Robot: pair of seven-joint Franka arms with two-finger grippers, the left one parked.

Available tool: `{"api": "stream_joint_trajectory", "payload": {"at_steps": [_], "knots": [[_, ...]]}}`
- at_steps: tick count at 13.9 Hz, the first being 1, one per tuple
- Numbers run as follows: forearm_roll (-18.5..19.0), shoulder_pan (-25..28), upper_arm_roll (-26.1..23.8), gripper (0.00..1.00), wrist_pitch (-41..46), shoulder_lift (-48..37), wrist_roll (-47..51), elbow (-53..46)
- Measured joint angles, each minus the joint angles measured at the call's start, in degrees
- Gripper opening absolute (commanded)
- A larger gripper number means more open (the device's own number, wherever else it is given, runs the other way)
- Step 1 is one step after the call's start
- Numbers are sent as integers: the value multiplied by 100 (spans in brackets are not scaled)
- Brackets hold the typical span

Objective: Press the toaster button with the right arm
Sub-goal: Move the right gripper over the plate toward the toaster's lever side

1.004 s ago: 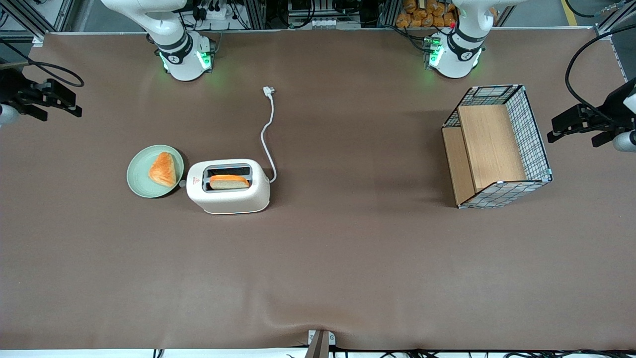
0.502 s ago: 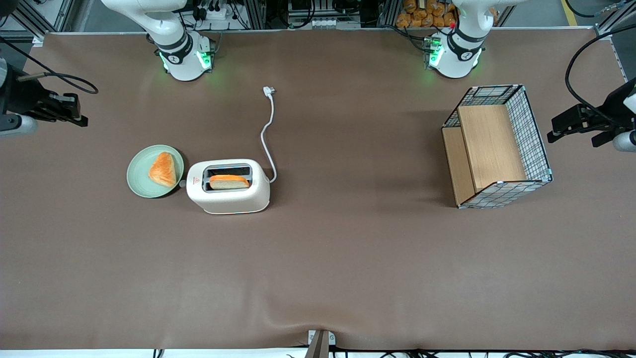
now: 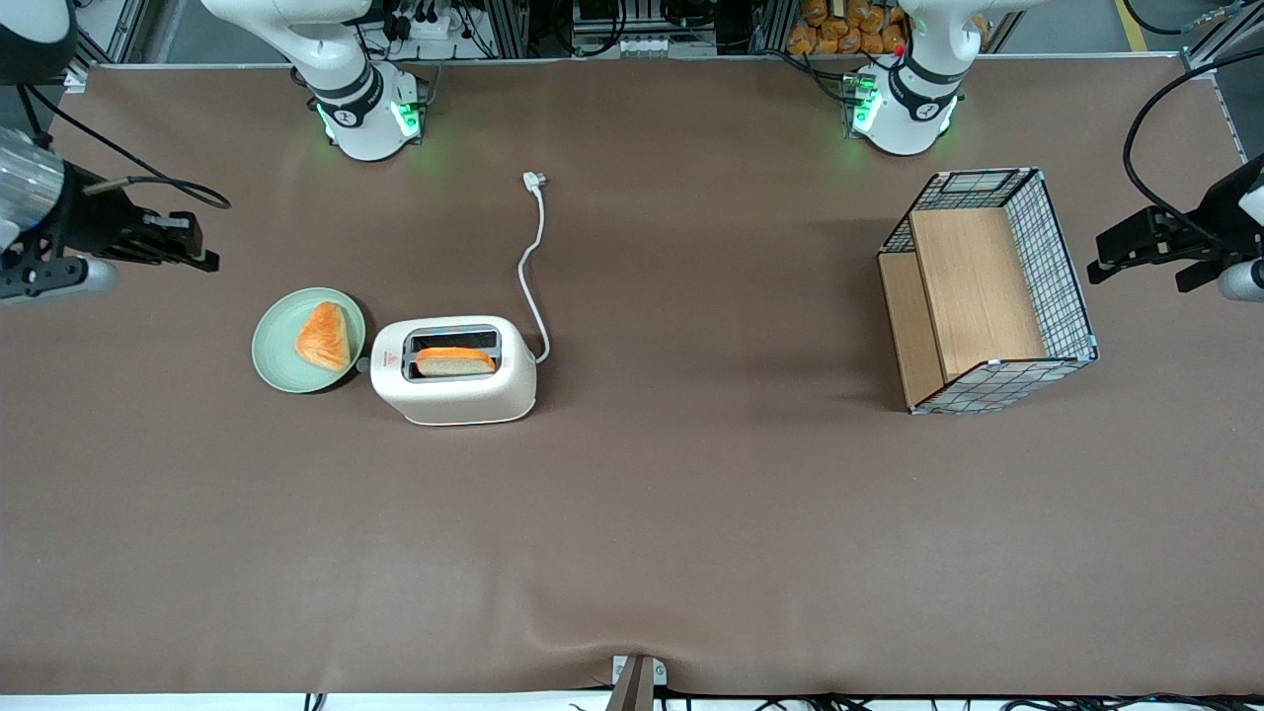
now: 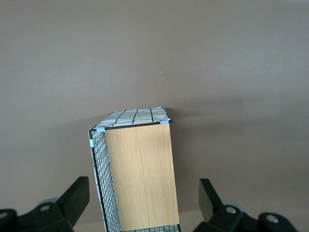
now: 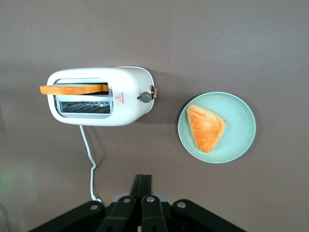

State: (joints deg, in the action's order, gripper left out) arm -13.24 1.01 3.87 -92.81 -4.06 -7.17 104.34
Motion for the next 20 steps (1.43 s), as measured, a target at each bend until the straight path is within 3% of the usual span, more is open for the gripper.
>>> {"api": "stream_joint_trajectory", "payload": {"at_steps": [3, 5, 15, 20], "knots": [[-82, -1, 1, 0, -378, 0, 5, 357], [-373, -2, 1, 0, -619, 0, 5, 582], [-959, 25, -132, 0, -2635, 16, 8, 1929], [-1455, 46, -175, 0, -3117, 168, -93, 2242]]}}
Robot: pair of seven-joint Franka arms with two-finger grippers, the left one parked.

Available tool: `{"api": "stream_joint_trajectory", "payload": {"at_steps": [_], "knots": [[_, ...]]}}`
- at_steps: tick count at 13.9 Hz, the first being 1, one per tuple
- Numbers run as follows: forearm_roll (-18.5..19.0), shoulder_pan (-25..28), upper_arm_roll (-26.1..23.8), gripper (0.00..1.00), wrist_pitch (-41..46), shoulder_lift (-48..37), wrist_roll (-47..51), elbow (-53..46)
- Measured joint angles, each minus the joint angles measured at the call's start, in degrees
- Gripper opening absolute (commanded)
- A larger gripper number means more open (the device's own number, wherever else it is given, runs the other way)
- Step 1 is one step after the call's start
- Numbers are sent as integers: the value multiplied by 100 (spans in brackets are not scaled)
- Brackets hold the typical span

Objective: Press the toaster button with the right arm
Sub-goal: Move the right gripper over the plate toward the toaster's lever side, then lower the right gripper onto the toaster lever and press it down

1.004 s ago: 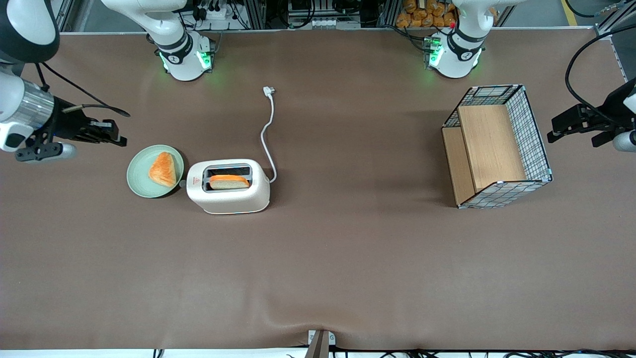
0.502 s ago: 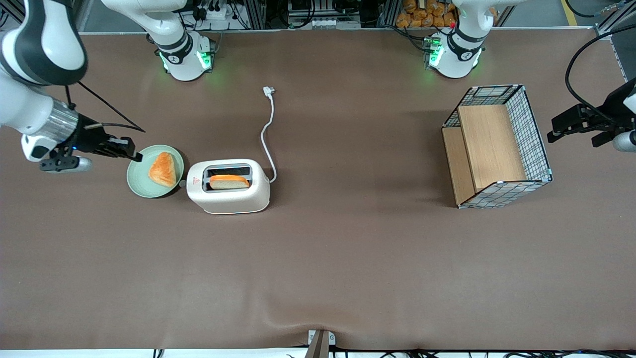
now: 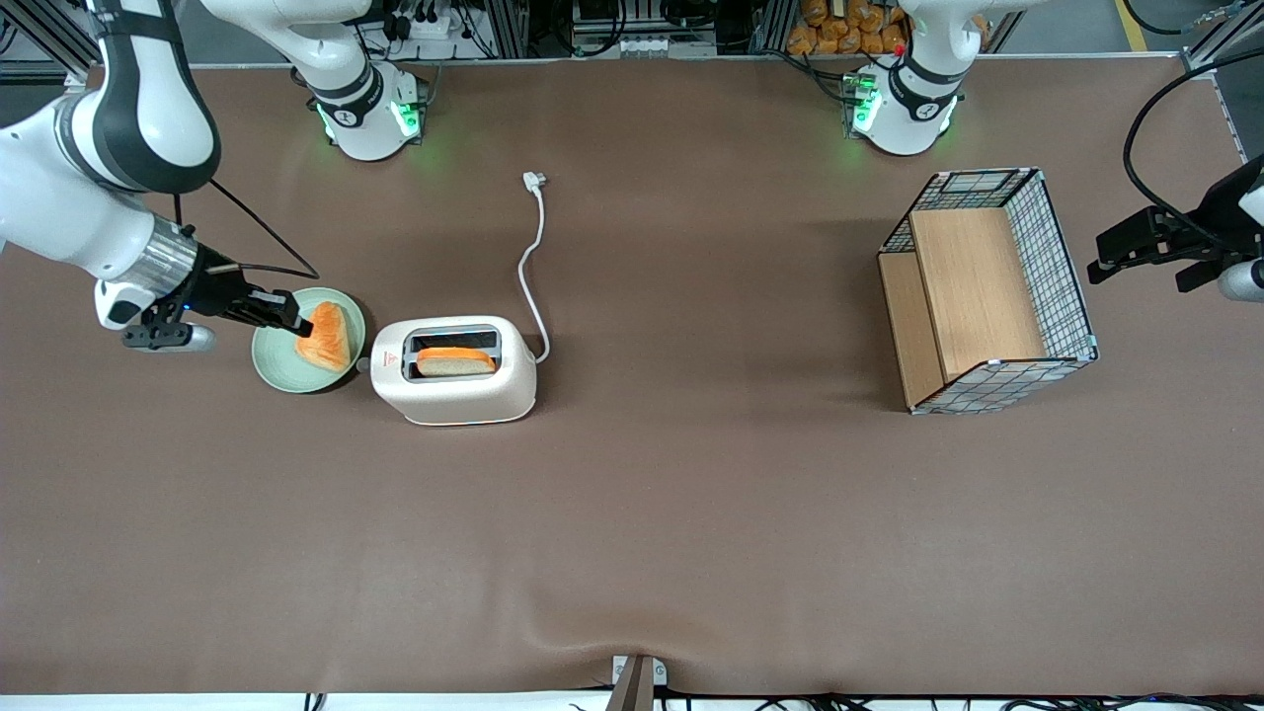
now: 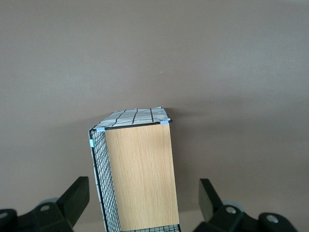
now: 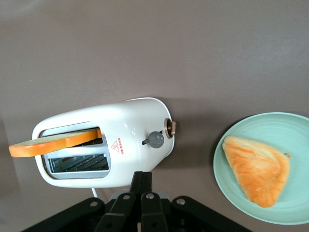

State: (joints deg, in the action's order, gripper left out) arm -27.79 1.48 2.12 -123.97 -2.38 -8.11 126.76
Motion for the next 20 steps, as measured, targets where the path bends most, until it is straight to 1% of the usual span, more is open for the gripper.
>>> {"api": "stream_joint_trajectory", "payload": {"at_steps": [3, 6, 11, 18, 20], "knots": [[-493, 0, 0, 0, -274, 346, -465, 39], [-748, 0, 0, 0, -503, 694, -745, 39], [-1264, 0, 0, 0, -552, 967, -1261, 38], [-1400, 1, 0, 0, -555, 1126, -1353, 38], [-1597, 10, -2, 0, -558, 1185, -1437, 38]]}}
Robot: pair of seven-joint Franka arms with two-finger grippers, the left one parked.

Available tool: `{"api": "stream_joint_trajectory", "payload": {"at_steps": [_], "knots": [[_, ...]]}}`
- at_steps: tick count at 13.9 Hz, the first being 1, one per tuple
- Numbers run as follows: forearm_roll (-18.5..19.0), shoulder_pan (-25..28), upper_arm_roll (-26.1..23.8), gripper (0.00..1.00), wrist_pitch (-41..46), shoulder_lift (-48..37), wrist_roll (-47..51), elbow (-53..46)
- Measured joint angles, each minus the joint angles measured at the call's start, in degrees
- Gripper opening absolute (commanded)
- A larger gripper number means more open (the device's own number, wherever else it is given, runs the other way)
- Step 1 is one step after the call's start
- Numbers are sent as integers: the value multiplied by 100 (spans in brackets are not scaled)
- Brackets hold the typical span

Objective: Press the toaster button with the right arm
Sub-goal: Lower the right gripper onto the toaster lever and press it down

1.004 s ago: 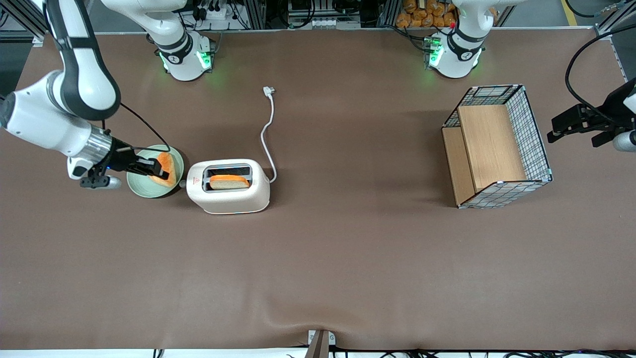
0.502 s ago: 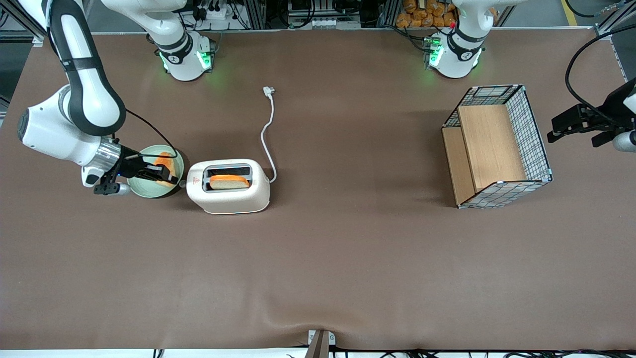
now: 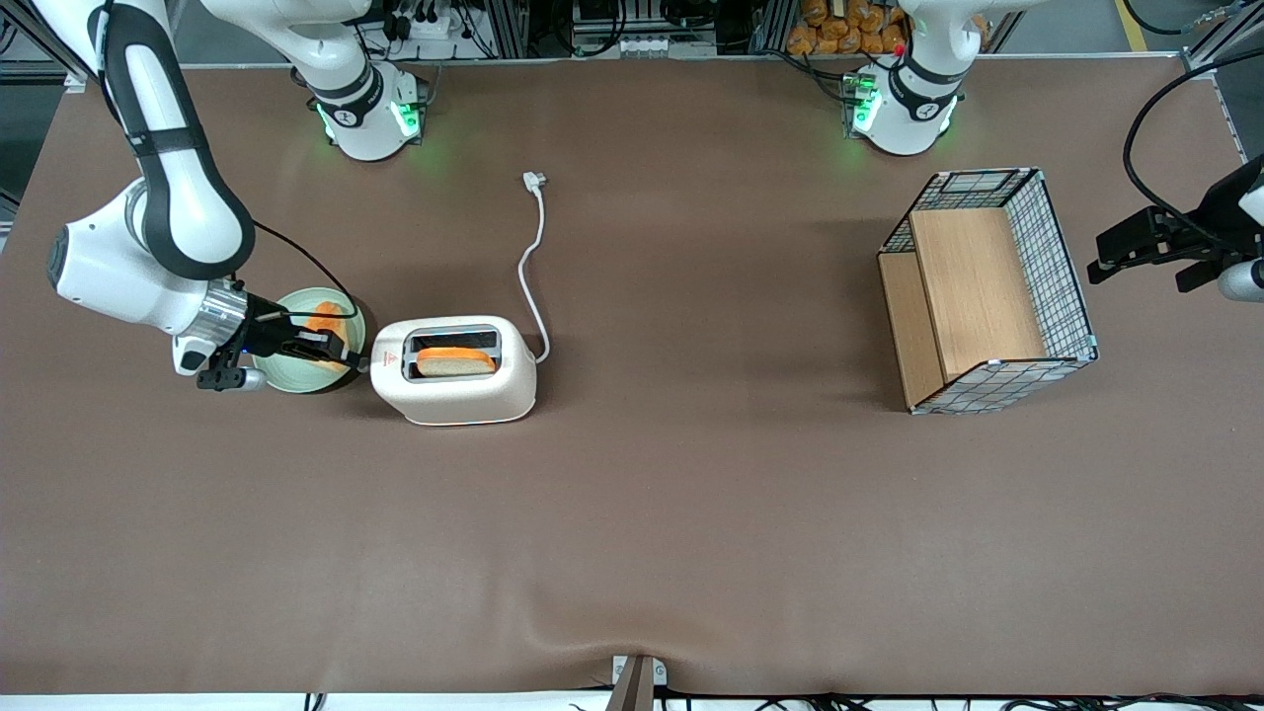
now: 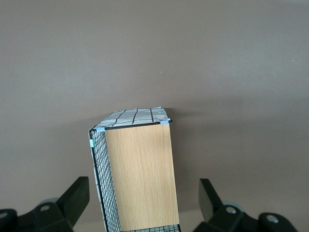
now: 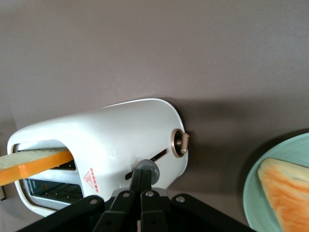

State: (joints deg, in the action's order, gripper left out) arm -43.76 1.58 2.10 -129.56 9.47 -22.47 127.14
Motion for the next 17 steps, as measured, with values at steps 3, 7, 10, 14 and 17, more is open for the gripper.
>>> {"api": "stream_joint_trajectory", "payload": {"at_steps": [3, 7, 10, 14, 17], "knots": [[-212, 40, -1, 0, -14, 74, -117, 0], [-231, 53, 0, 0, -18, 127, -132, -1], [-240, 54, 0, 0, -27, 175, -150, -6], [-562, 50, 55, 0, -15, 278, -477, -7], [-664, 50, 73, 0, -16, 347, -582, -9]]}}
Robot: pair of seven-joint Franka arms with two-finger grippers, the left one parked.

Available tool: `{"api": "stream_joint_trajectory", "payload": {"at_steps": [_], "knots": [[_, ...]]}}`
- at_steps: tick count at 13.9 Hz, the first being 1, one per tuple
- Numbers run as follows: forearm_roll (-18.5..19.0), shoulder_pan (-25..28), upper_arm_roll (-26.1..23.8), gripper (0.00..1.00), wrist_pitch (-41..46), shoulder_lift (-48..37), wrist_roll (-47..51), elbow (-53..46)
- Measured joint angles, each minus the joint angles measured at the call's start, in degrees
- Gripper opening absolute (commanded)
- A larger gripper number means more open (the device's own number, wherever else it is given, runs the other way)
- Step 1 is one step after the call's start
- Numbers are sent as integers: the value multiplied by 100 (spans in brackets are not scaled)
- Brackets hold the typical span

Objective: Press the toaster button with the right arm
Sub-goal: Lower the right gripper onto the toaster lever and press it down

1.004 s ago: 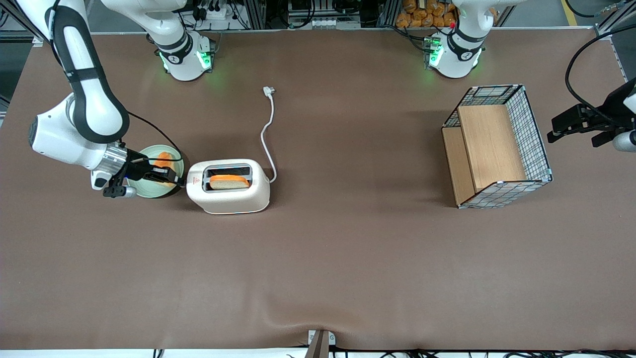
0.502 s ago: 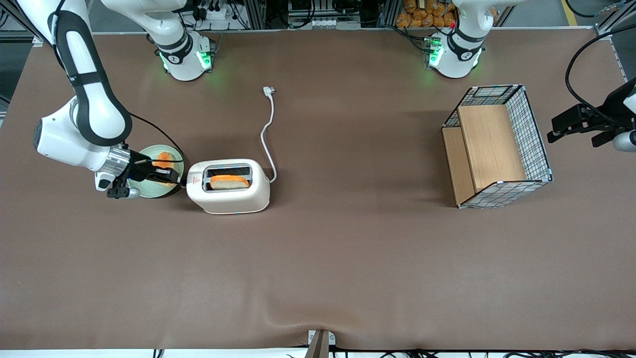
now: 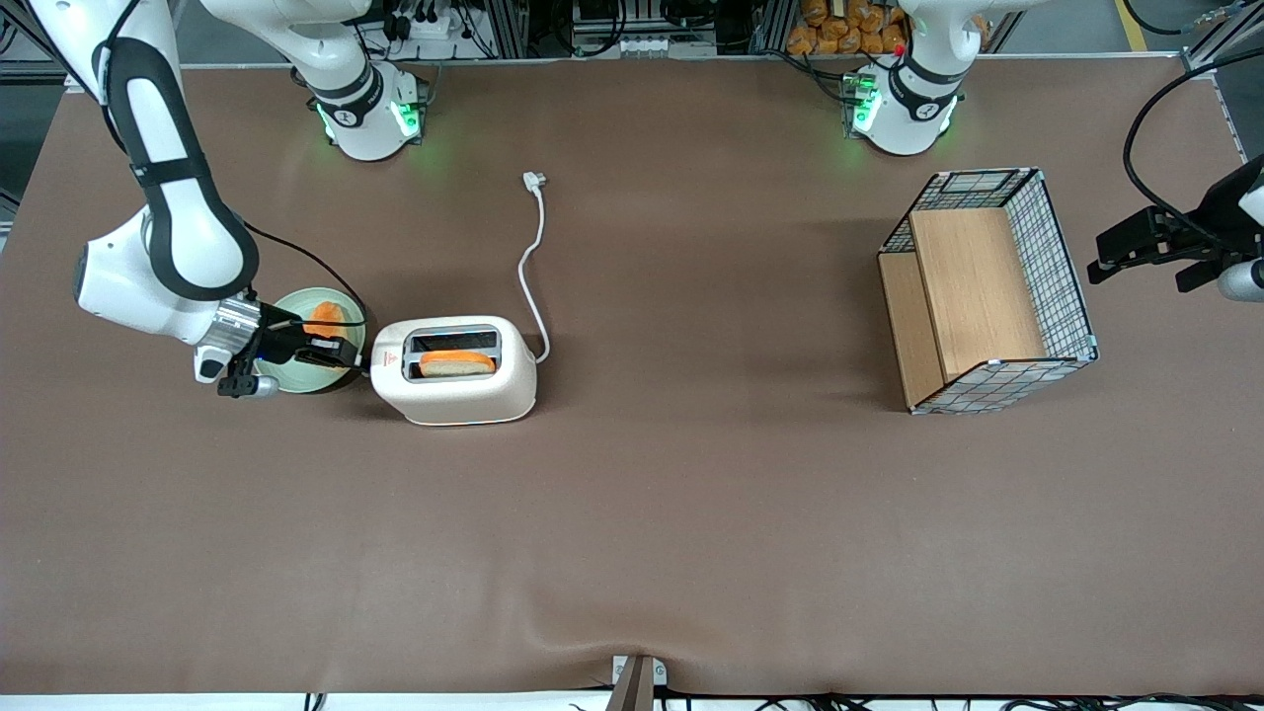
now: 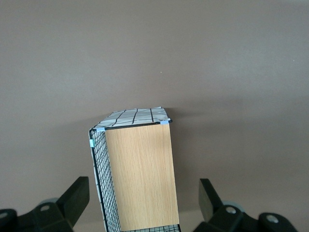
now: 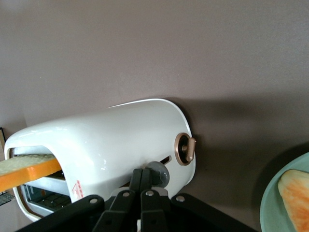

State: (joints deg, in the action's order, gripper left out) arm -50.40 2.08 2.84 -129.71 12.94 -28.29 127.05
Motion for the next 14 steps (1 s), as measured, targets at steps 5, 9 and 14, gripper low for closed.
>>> {"api": "stream_joint_trajectory", "payload": {"at_steps": [5, 9, 14], "knots": [[-45, -2, 5, 0, -1, 43, -22, -2], [-345, -24, 41, 0, 24, 148, -345, 2], [-574, -47, 58, 0, 48, 227, -503, 6]]}}
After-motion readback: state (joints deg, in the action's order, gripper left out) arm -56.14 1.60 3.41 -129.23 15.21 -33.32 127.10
